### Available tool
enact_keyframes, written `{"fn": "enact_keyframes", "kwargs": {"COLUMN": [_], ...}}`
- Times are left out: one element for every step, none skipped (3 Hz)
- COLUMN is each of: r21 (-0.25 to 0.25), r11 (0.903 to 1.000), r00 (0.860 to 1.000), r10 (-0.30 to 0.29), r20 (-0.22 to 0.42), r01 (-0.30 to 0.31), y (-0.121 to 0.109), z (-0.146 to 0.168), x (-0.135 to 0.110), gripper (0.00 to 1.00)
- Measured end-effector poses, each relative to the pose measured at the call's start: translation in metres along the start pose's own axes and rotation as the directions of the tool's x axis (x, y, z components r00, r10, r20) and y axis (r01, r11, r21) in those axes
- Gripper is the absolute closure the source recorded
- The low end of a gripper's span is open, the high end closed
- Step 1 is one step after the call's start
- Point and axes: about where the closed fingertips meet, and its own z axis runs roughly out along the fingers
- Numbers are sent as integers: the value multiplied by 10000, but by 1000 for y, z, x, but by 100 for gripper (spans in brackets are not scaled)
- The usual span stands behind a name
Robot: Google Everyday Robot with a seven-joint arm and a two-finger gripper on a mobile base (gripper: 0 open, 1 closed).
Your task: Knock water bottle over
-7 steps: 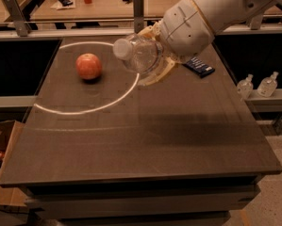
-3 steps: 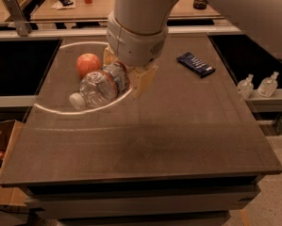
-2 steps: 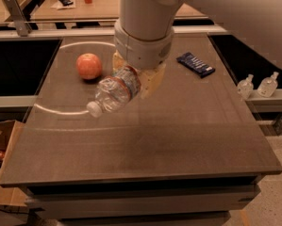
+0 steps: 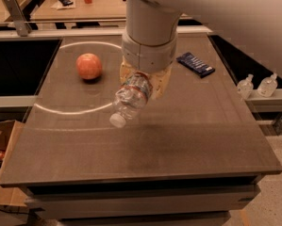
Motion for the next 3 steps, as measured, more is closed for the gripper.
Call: {"fn": "enact_keyframes", "kwargs": {"r21": [-338,-384,-243], "r11": [9990,9989,9994], "r00": [9996,9996,9997], "r10": [-291,-281,-226], "r20": [-31,-35,66], "r01": [290,280,227], "y": [11,20,23], "z": [19,40,60], "x": [3,6,10], "gripper": [100,100,100]}}
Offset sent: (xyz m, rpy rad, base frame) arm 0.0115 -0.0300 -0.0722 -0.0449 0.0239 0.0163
